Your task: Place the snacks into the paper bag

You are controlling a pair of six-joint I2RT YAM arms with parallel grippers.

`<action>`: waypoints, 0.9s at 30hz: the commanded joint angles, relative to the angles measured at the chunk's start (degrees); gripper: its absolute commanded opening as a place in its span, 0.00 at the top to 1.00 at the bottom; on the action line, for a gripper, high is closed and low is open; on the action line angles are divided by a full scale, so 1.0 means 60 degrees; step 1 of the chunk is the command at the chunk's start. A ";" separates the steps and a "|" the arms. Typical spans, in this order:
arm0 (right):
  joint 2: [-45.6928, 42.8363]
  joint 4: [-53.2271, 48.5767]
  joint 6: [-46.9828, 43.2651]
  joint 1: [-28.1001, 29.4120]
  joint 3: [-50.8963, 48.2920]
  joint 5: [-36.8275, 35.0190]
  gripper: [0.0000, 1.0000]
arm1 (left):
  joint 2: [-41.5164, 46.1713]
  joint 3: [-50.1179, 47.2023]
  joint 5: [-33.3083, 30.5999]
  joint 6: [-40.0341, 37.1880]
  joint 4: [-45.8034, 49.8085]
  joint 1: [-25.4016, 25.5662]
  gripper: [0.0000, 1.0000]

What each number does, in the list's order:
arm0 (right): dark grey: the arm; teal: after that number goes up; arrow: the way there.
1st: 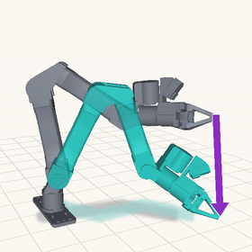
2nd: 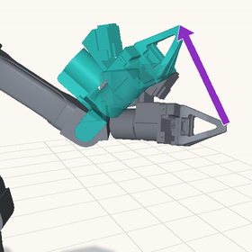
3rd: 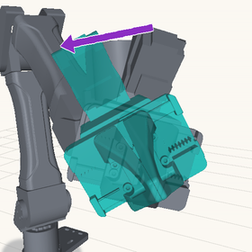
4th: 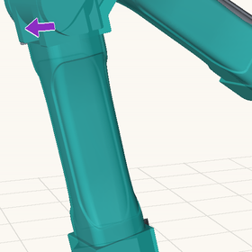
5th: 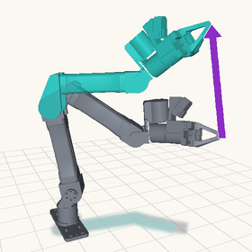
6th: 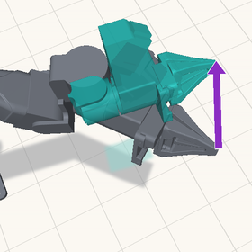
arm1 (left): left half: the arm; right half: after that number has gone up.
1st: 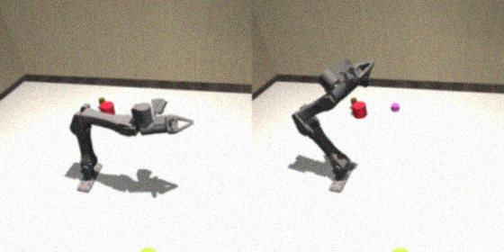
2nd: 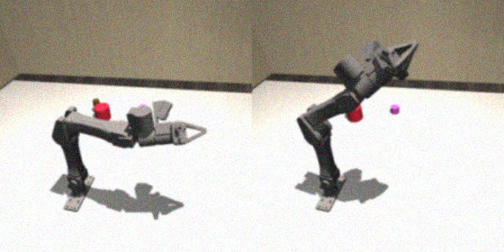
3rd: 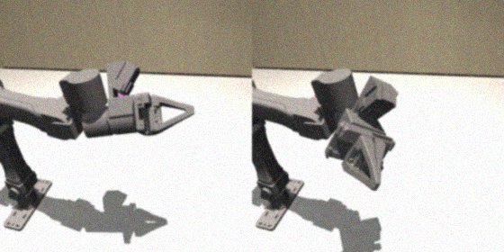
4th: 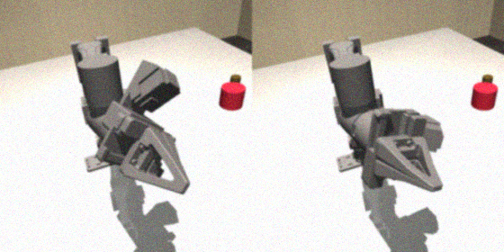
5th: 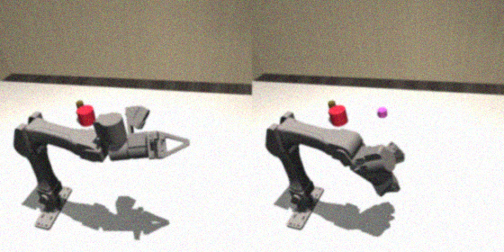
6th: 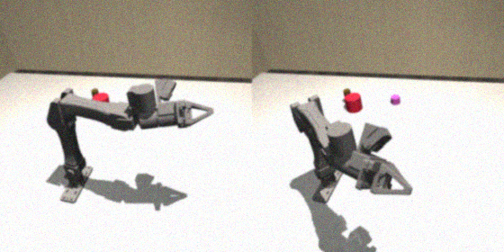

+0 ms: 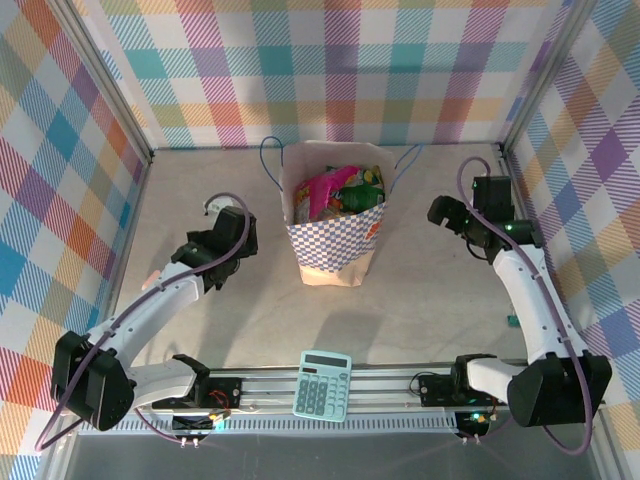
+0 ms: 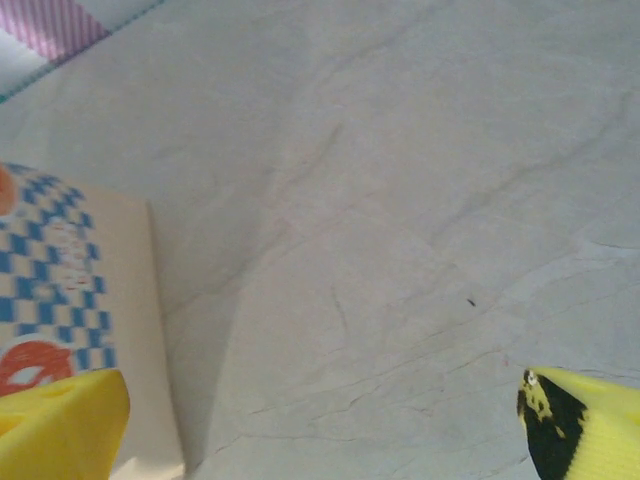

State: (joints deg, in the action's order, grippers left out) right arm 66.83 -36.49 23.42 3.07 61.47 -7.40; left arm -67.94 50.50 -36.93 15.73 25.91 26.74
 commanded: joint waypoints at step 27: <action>0.1323 0.9689 -0.2234 -0.0745 -0.5127 -0.0679 0.01 | -0.3227 -0.4409 0.0544 -0.3520 -1.2409 -0.2032 0.00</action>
State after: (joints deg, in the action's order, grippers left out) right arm 72.64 12.82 12.05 -0.97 31.79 -11.55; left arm -85.49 24.51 -35.73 -3.64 -37.91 15.44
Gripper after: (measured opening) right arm 0.990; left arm 0.996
